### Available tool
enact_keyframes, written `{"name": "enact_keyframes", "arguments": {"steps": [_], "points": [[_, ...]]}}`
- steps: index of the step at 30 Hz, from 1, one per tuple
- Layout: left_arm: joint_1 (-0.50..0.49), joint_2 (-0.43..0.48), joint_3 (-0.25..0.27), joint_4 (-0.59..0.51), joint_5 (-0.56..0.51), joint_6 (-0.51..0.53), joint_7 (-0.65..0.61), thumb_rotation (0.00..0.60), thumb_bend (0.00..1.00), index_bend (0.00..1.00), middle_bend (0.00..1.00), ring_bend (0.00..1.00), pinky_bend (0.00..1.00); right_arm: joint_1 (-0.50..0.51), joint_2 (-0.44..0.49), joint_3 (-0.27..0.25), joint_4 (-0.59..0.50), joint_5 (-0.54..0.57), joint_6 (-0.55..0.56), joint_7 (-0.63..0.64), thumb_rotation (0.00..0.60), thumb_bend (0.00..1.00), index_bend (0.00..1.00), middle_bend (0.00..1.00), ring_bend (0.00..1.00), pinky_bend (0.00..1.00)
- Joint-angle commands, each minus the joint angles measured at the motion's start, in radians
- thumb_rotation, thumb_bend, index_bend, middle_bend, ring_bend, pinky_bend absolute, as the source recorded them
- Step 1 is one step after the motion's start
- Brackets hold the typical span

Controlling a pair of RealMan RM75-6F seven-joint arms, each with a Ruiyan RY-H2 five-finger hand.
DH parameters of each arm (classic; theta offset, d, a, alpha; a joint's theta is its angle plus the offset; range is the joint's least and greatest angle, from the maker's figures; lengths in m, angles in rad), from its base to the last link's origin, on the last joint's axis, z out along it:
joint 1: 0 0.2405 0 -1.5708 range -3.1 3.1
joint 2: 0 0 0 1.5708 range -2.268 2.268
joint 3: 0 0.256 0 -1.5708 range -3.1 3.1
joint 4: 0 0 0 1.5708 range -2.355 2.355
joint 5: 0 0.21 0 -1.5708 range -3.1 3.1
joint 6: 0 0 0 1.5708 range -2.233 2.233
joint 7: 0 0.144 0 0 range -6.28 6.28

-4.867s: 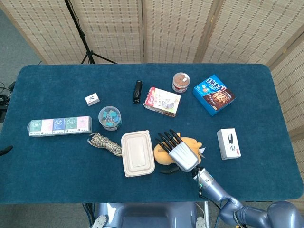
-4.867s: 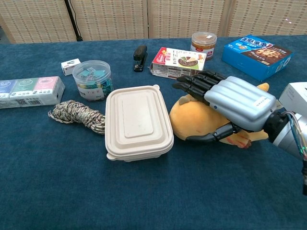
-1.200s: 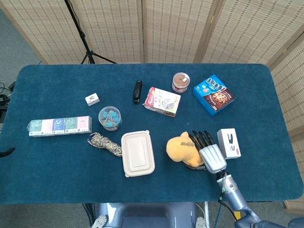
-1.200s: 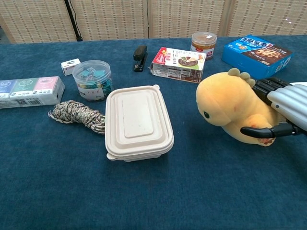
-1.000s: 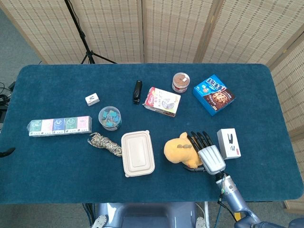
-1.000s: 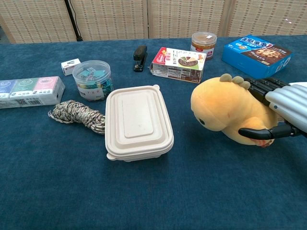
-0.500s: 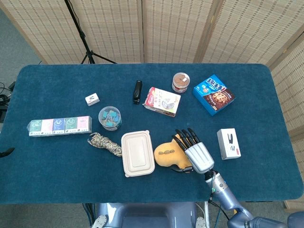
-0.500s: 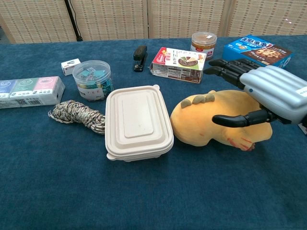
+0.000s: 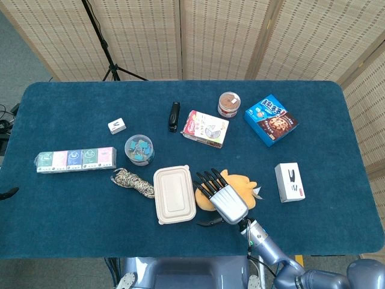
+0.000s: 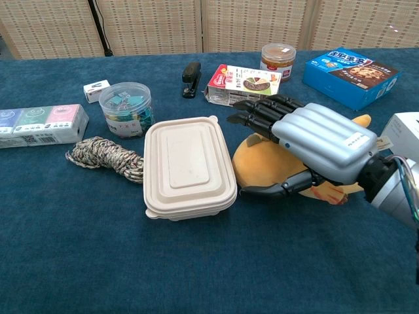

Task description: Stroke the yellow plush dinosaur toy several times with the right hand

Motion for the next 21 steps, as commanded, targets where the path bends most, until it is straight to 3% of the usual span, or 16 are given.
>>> {"name": "enact_keyframes", "arguments": {"steps": [1,21], "points": [[0.0,-0.001,0.002,0.0,0.003,0.0,0.003,0.6,0.0,0.0,0.0,0.0,0.0,-0.004,-0.015,-0.006,0.027,0.001,0.005,-0.003,0.0,0.0,0.0,0.0,0.0,0.0],[-0.003,-0.009,0.003,-0.008,-0.006,0.004,0.032,0.6,0.0,0.0,0.0,0.0,0.0,-0.119,0.03,-0.019,0.08,0.092,0.087,0.098,0.0,0.0,0.0,0.0,0.0,0.0]]}}
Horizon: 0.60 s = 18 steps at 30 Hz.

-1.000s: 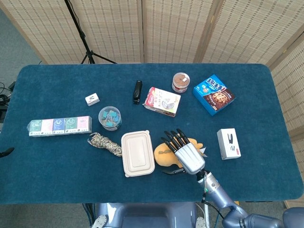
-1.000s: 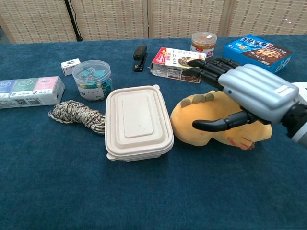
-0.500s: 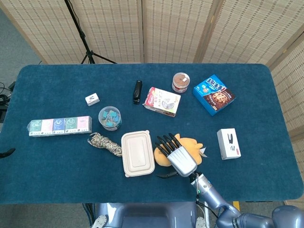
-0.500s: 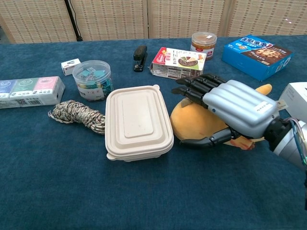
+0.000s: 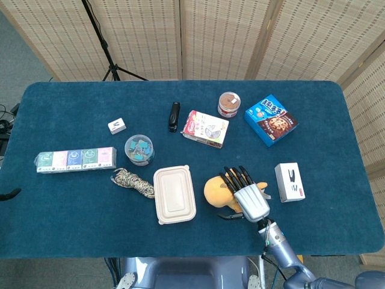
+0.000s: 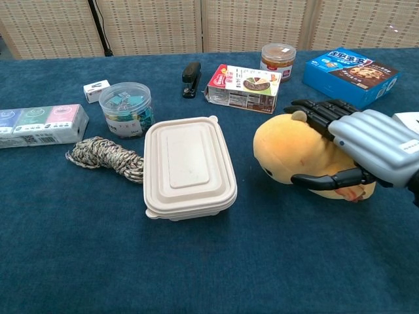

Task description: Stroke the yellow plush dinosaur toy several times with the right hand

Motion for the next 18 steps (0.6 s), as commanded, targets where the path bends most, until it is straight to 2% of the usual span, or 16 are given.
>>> {"name": "enact_keyframes", "arguments": {"steps": [1,18], "points": [[0.0,0.0,-0.001,-0.001,-0.003,0.0,0.001,0.6,0.0,0.0,0.0,0.0,0.0,-0.015,0.008,-0.004,0.002,0.008,0.011,0.014,0.0,0.0,0.0,0.0,0.0,0.0],[0.002,0.004,-0.003,0.001,-0.009,0.0,-0.007,0.6,0.0,0.0,0.0,0.0,0.0,-0.058,0.031,0.006,0.04,0.039,0.03,0.073,0.0,0.0,0.0,0.0,0.0,0.0]]}}
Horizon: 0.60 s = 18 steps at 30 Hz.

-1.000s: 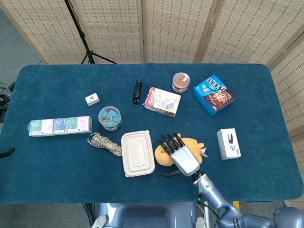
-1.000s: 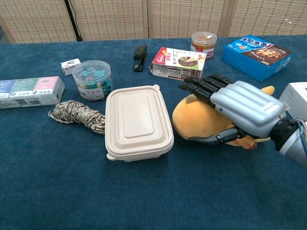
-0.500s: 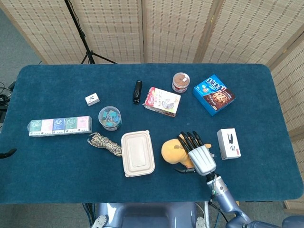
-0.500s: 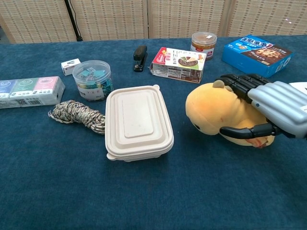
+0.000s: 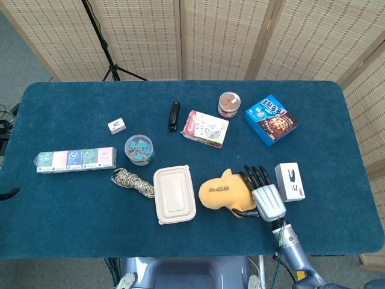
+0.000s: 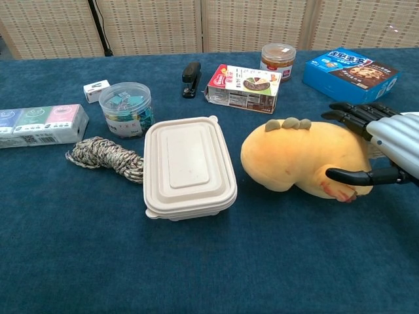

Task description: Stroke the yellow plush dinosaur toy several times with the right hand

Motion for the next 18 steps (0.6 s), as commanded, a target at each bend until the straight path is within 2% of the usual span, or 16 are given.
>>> {"name": "enact_keyframes", "arguments": {"steps": [1,9,18], "points": [[0.0,0.0,0.0,0.0,0.0,0.001,-0.001,0.6,0.0,0.0,0.0,0.0,0.0,-0.001,0.005,0.002,-0.007,-0.008,0.009,0.01,0.0,0.0,0.0,0.0,0.0,0.0],[0.003,0.0,0.003,0.0,0.004,0.003,0.001,0.6,0.0,0.0,0.0,0.0,0.0,0.025,0.044,0.027,-0.066,-0.058,0.05,-0.017,0.0,0.0,0.0,0.0,0.0,0.0],[0.012,-0.001,0.009,0.008,0.011,0.012,-0.003,0.6,0.0,0.0,0.0,0.0,0.0,0.038,0.19,0.089,-0.159,-0.055,0.08,-0.084,0.0,0.0,0.0,0.0,0.0,0.0]]}}
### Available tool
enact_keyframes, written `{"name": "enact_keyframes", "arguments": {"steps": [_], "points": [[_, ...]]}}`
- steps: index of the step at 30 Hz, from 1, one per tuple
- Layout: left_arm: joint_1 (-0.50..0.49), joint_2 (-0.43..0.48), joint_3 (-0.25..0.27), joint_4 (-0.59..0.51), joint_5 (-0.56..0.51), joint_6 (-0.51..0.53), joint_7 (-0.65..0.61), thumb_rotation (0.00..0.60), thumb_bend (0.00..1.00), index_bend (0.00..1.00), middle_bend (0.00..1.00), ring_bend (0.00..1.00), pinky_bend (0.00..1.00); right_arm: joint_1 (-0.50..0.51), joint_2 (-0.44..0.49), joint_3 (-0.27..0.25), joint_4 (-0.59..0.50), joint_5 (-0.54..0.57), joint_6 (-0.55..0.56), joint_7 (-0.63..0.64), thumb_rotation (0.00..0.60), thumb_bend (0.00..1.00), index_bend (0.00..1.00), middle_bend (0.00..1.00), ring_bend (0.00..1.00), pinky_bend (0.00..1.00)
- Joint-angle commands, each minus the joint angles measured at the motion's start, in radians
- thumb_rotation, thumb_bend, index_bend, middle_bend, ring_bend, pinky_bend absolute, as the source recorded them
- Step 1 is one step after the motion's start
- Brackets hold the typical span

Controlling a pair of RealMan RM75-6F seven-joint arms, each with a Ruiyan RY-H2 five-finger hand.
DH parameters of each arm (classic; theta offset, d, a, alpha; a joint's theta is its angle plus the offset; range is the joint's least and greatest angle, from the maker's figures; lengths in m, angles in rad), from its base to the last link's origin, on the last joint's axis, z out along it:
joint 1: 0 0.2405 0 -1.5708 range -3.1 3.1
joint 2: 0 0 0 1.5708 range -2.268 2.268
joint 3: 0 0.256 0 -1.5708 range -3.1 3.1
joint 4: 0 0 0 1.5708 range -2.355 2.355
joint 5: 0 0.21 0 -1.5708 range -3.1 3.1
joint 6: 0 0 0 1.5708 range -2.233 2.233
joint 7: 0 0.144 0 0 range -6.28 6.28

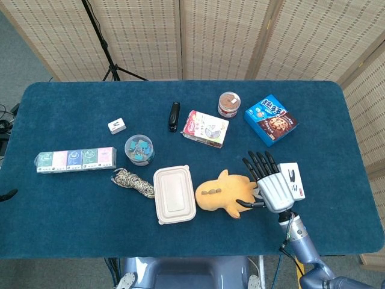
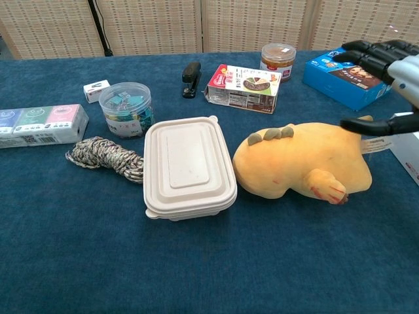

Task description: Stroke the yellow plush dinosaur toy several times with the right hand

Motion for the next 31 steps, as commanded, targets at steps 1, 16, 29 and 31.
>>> {"name": "enact_keyframes", "arguments": {"steps": [1,16,29,31], "points": [[0.003,-0.002,0.003,0.001,0.005,0.005,0.003,0.6,0.0,0.0,0.0,0.0,0.0,-0.001,0.068,0.024,-0.029,0.007,0.015,-0.018,0.0,0.0,0.0,0.0,0.0,0.0],[0.02,-0.073,0.016,0.044,0.082,0.084,0.037,0.6,0.0,0.0,0.0,0.0,0.0,-0.137,0.277,0.036,-0.036,0.142,0.079,0.044,0.0,0.0,0.0,0.0,0.0,0.0],[0.044,-0.133,0.031,0.121,0.097,0.107,0.013,0.6,0.0,0.0,0.0,0.0,0.0,-0.263,0.294,0.021,-0.123,0.15,0.219,0.089,0.0,0.0,0.0,0.0,0.0,0.0],[0.044,-0.137,0.032,0.128,0.103,0.109,0.01,0.6,0.0,0.0,0.0,0.0,0.0,-0.266,0.294,0.023,-0.126,0.141,0.228,0.087,0.0,0.0,0.0,0.0,0.0,0.0]]}}
